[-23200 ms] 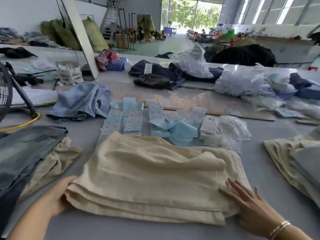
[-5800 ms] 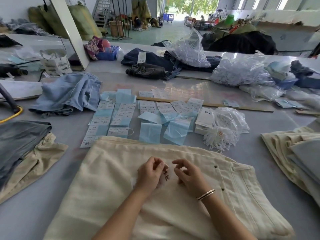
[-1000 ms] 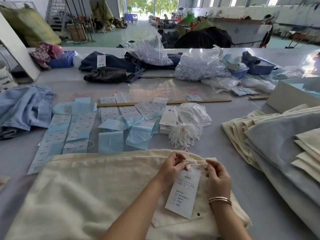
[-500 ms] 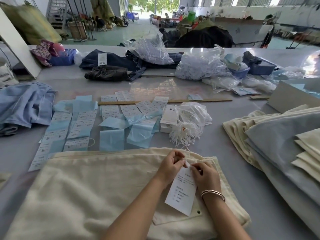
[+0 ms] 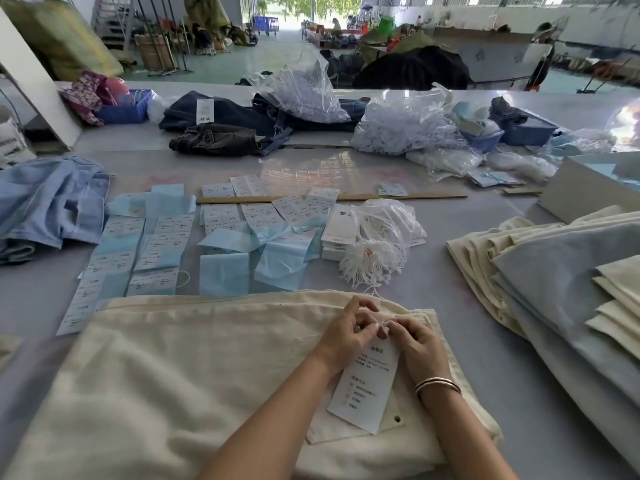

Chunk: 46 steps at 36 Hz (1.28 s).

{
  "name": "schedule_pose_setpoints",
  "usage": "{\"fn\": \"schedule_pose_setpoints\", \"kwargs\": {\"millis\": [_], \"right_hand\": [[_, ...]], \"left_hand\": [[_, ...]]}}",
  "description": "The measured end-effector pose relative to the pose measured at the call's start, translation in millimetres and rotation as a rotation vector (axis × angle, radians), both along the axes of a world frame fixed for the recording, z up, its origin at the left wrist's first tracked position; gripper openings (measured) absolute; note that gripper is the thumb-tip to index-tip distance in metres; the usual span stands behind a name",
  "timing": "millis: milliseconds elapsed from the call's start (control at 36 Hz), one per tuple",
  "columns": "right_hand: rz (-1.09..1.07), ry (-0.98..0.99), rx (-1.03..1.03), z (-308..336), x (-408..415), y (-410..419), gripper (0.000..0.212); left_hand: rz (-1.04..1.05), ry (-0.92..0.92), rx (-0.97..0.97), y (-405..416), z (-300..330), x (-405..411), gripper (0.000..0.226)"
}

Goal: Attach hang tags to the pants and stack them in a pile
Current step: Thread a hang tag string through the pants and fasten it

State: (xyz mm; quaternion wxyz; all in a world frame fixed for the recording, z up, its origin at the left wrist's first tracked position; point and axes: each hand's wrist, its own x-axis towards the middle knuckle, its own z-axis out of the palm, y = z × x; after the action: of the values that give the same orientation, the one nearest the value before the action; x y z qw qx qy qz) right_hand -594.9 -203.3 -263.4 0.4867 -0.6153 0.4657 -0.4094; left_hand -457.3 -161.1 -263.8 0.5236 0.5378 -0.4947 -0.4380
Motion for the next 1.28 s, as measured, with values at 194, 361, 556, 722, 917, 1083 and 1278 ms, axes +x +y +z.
{"fn": "schedule_pose_setpoints", "kwargs": {"millis": [194, 361, 556, 722, 917, 1083, 1278], "right_hand": [[-0.015, -0.007, -0.028, 1, 1, 0, 0.014], [0.028, -0.006, 0.005, -2, 0, -1, 0.015], [0.008, -0.006, 0.013, -3, 0, -2, 0.013], [-0.002, 0.013, 0.002, -3, -1, -1, 0.011], [-0.002, 0.013, -0.011, -1, 0, 1, 0.009], [0.015, 0.047, -0.046, -1, 0, 2, 0.011], [-0.016, 0.234, -0.242, -11, 3, 2, 0.030]], "left_hand": [[-0.015, -0.037, -0.011, 0, 0, 0, 0.027], [-0.020, -0.032, -0.015, 0, -2, 0, 0.029], [-0.002, -0.057, -0.019, -1, -3, 0, 0.029], [0.007, -0.060, -0.024, -2, -4, 0, 0.028], [0.019, -0.073, -0.024, -3, -5, 0, 0.029], [0.017, -0.122, -0.013, -1, -4, 2, 0.030], [0.025, -0.308, -0.011, 0, -3, 1, 0.018]]}}
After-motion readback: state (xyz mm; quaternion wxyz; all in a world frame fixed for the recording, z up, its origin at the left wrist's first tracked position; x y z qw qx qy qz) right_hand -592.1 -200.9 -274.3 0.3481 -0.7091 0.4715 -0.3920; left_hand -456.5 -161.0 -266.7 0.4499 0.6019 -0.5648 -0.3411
